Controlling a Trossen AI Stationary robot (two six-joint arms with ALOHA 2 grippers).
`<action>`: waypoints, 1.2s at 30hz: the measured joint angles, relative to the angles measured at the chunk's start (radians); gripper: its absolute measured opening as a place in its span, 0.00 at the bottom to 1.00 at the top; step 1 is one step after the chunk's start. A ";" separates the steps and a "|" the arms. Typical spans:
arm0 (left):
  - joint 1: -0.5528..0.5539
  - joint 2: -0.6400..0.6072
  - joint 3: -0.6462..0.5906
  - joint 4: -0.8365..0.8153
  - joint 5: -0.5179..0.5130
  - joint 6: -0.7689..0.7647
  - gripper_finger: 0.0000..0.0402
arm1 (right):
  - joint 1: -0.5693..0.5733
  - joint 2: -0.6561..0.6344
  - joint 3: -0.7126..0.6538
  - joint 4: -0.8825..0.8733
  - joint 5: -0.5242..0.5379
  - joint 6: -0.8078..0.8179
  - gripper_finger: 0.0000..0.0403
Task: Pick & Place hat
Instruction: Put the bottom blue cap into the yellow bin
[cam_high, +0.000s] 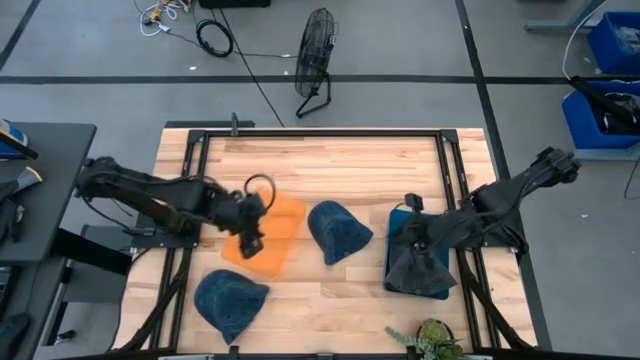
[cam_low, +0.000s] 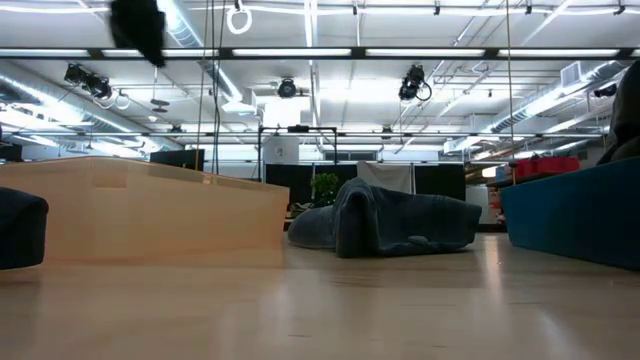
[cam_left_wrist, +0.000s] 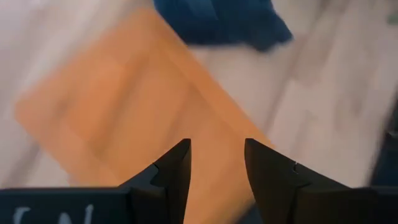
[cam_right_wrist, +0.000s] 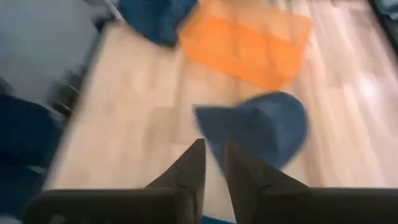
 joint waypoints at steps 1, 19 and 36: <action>-0.034 -0.011 0.000 -0.027 0.014 -0.037 0.38 | 0.000 0.010 -0.020 0.001 0.014 -0.012 0.17; -0.647 0.232 -0.002 -0.095 0.005 -1.039 0.38 | -0.053 0.243 -0.104 0.124 0.056 -0.122 0.58; -0.685 0.535 -0.001 -0.087 0.095 -1.158 0.38 | -0.054 0.243 -0.104 0.215 0.056 -0.124 0.58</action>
